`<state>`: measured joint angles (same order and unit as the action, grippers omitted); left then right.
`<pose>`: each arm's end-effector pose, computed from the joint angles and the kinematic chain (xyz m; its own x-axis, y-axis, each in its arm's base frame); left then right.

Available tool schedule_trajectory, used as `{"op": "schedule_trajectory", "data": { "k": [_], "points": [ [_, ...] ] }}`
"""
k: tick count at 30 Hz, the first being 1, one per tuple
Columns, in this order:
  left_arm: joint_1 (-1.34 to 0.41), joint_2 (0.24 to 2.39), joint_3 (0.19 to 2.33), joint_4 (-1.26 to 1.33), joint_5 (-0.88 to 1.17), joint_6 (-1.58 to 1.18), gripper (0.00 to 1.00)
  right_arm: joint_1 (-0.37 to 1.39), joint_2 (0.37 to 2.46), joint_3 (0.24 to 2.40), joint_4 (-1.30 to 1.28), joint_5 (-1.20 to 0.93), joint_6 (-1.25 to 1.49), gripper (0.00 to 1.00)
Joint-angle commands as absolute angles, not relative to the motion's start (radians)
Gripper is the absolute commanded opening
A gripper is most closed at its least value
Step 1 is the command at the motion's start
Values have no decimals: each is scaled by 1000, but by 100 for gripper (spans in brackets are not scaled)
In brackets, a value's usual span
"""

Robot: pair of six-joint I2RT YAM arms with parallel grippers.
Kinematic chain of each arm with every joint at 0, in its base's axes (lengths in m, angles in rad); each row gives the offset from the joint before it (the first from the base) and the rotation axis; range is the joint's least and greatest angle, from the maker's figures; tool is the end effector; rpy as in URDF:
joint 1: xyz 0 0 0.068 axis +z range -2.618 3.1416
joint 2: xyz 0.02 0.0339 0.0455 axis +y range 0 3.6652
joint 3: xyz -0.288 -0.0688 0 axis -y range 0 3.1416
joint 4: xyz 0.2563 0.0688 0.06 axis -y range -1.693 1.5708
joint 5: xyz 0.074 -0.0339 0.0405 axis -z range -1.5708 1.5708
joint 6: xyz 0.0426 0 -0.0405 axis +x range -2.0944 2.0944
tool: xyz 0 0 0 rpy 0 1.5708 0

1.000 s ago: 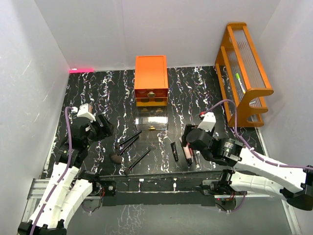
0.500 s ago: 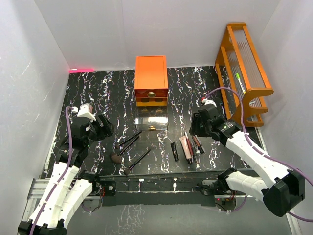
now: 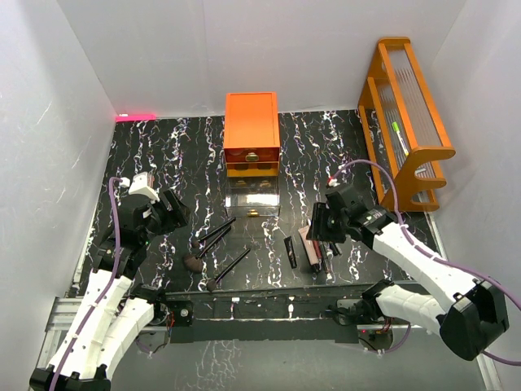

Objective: Organize the makeup
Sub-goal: Pick up the makeup from the center of the board.

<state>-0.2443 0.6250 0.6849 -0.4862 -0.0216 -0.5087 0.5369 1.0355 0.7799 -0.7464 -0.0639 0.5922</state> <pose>0.1408 -0.0341 0.3090 -0.4589 -0.3874 -0.7996 -0.0009 0.9001 -0.4357 0.1696 0.1041 0.2563 -0.9021 0.1113 -0.4169 -0.0439 0.9375 0.3453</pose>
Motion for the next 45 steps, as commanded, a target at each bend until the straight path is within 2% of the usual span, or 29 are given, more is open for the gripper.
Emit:
{"op": "schedule_trajectory", "data": {
  "k": [1, 8, 16, 25, 45],
  "points": [
    [-241, 617, 678, -477, -15, -506, 70, 542, 997, 704, -727, -105, 686, 46],
    [-242, 618, 677, -476, -8, -505, 70, 596, 985, 649, -710, -80, 758, 43],
    [-242, 614, 677, -477, -9, -505, 70, 704, 1015, 609, -681, 5, 839, 47],
    [-242, 611, 678, -476, -9, -505, 70, 707, 1004, 619, -719, 122, 901, 50],
    [-242, 609, 677, -476, -9, -505, 70, 715, 1157, 590, -589, 111, 861, 48]
  ]
}}
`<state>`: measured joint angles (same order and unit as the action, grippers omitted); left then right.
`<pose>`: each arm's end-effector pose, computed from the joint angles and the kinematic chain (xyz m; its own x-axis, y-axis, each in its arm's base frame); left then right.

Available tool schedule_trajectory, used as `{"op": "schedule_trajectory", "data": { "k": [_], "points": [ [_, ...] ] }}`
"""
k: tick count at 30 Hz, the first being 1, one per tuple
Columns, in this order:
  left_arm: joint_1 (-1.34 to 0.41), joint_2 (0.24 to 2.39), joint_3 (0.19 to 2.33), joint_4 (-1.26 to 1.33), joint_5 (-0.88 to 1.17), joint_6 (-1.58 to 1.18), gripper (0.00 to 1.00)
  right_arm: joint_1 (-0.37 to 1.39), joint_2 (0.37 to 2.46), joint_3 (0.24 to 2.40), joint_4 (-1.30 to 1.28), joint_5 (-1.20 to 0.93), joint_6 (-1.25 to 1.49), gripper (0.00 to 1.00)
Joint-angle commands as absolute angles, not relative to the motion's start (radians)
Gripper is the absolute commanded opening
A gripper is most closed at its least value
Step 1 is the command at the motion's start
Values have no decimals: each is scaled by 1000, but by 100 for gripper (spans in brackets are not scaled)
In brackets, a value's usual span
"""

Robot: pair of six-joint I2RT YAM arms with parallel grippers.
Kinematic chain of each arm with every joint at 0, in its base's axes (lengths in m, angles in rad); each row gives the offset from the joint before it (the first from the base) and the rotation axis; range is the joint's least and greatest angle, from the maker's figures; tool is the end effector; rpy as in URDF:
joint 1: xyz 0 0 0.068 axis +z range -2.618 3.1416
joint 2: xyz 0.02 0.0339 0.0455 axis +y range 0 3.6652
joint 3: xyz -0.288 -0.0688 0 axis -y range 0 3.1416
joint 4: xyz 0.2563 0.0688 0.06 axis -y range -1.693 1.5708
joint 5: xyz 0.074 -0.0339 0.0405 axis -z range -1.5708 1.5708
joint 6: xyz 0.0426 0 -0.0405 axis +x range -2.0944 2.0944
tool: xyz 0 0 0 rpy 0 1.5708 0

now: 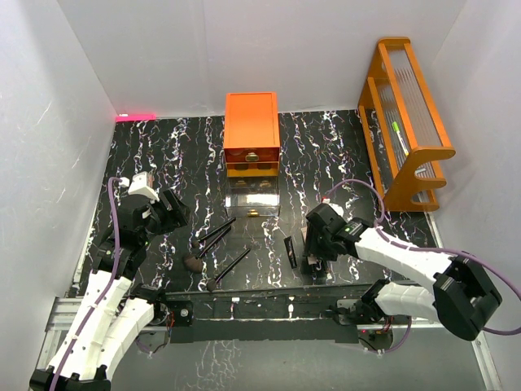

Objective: Organize the makeup
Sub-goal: Pick up the makeup from the center of the board.

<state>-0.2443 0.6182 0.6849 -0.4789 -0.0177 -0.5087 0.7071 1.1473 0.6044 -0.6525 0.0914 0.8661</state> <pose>0.1398 -0.0341 0.3107 -0.4496 -0.3898 -0.8037 0.0081 0.8979 -0.4401 0.1506 0.1236 0.1867 -0.9316 0.2018 -0.3022 0.1362 0.9650 0.2243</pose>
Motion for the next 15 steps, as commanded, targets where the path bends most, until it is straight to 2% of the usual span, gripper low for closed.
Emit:
{"op": "schedule_trajectory", "data": {
  "k": [1, 8, 15],
  "points": [
    [-241, 610, 677, -476, -9, -505, 70, 716, 1159, 588, -584, 109, 861, 48],
    [-242, 612, 678, -476, -8, -505, 70, 719, 1192, 592, -566, 118, 851, 47],
    [-241, 606, 677, -476, -11, -506, 70, 726, 1230, 593, -541, 121, 850, 41]
  ]
}}
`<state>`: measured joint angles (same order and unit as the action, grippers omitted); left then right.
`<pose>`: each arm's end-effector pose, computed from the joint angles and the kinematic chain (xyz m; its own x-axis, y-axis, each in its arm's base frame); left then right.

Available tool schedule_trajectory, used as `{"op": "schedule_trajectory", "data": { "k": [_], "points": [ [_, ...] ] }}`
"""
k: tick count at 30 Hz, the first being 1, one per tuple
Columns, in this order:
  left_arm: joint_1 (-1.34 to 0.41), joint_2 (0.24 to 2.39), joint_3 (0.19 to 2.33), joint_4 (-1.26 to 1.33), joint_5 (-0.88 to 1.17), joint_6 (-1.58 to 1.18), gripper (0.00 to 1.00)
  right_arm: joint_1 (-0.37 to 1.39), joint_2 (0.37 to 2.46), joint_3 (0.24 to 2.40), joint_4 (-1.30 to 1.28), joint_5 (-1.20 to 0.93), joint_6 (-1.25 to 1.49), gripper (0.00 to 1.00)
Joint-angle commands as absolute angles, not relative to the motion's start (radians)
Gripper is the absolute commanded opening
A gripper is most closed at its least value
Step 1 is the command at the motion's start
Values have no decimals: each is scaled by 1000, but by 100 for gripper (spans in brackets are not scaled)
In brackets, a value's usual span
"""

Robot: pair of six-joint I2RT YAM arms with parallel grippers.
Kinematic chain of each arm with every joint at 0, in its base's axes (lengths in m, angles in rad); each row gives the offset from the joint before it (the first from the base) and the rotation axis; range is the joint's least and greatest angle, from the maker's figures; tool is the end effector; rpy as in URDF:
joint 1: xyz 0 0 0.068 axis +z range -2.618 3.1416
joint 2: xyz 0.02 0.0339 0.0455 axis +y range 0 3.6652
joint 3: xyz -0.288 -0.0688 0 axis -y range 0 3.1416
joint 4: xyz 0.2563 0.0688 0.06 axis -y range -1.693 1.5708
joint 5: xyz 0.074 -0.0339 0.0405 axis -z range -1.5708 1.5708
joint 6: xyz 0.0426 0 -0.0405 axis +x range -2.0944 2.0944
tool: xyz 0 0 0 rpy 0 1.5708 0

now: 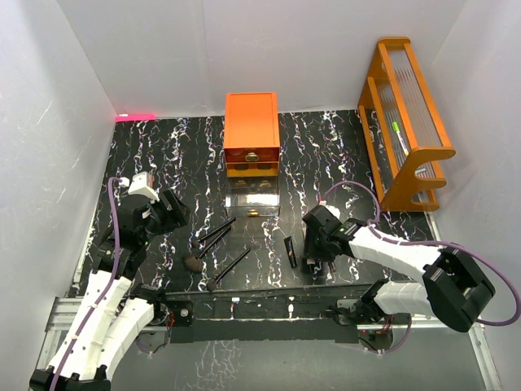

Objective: Organize the makeup
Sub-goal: Pick up the makeup from the center of the board.

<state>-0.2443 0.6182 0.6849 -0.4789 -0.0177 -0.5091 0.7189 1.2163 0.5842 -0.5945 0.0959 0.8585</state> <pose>0.1398 -0.0341 0.3107 -0.4496 -0.3901 -0.8035 0.0080 0.8978 -0.4404 0.1544 0.1297 0.1710 -0.9407 0.1779 -0.2888 0.1236 0.9727 0.1965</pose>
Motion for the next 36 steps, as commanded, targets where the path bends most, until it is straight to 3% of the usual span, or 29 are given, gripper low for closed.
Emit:
{"op": "schedule_trajectory", "data": {
  "k": [1, 8, 22, 36],
  "points": [
    [-241, 606, 677, -477, -11, -506, 70, 727, 1236, 596, -540, 124, 851, 40],
    [-242, 603, 677, -477, -12, -506, 70, 738, 1203, 625, -561, 147, 850, 30],
    [-241, 600, 677, -478, -14, -508, 70, 765, 1135, 1006, -793, 231, 767, 27],
    [-242, 594, 677, -480, -20, -509, 70, 765, 1433, 1380, -740, 122, 562, 27]
  ]
}}
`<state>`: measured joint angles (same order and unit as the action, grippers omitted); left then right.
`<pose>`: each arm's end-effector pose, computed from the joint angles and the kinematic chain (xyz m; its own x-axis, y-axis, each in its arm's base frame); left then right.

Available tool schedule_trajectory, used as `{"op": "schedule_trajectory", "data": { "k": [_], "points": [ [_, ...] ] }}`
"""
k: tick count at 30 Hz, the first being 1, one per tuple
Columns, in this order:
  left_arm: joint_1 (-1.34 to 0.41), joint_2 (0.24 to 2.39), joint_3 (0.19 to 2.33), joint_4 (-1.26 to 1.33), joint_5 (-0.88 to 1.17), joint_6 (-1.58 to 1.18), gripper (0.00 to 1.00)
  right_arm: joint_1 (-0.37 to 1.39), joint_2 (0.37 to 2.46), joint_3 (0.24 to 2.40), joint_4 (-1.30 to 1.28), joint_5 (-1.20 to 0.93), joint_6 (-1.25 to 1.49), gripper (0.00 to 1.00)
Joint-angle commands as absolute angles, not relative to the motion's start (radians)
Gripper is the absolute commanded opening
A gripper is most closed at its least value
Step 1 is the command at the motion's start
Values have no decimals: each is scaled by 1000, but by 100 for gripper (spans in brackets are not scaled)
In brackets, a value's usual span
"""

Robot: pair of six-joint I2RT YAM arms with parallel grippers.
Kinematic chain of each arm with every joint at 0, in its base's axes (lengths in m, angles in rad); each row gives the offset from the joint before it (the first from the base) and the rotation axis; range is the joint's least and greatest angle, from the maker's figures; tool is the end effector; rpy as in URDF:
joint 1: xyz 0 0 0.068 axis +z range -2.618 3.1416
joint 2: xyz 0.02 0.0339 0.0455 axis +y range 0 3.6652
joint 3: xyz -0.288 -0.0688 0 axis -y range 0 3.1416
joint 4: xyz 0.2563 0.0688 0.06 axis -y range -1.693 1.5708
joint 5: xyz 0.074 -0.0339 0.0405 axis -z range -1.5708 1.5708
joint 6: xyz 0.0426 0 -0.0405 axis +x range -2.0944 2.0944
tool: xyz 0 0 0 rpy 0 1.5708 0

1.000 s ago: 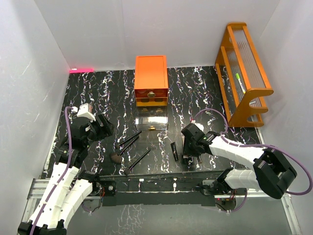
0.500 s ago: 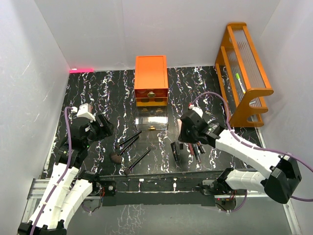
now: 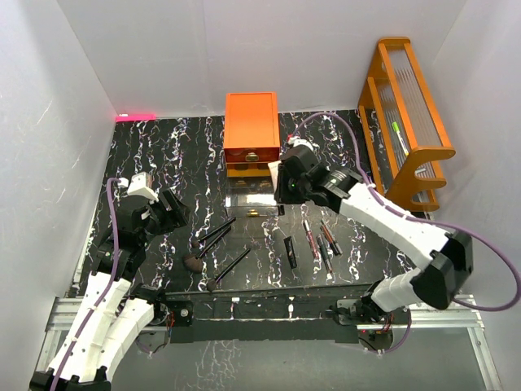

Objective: Organize the makeup
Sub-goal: Pick up the makeup from the center of the board, then place the makeup in the drawer.

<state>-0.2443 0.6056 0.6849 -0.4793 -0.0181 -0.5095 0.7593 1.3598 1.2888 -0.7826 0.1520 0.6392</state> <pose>0.1373 -0.0334 0.3122 -0.4399 -0.3929 -0.8075 0.0127 0.8964 -0.4431 0.2191 0.1990 0.3493 -0.8016 0.0522 -0.5956 -0.1621 0.9399 0.3005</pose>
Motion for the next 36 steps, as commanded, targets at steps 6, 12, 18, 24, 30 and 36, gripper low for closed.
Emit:
{"op": "schedule_trajectory", "data": {
  "k": [6, 12, 18, 24, 30, 36],
  "points": [
    [-241, 588, 678, -481, -23, -509, 70, 766, 1544, 1467, -732, 119, 520, 27],
    [-242, 586, 678, -483, -25, -511, 70, 766, 1614, 1542, -740, 127, 495, 27],
    [-242, 581, 678, -484, -26, -511, 70, 767, 1667, 1588, -733, 129, 480, 27],
    [-241, 577, 678, -485, -29, -511, 70, 767, 1688, 1603, -694, 143, 443, 27],
    [-241, 576, 679, -485, -28, -512, 71, 785, 1700, 1619, -672, 176, 379, 27],
    [-242, 579, 678, -485, -28, -512, 70, 809, 1724, 1631, -672, 213, 306, 27]
  ]
}}
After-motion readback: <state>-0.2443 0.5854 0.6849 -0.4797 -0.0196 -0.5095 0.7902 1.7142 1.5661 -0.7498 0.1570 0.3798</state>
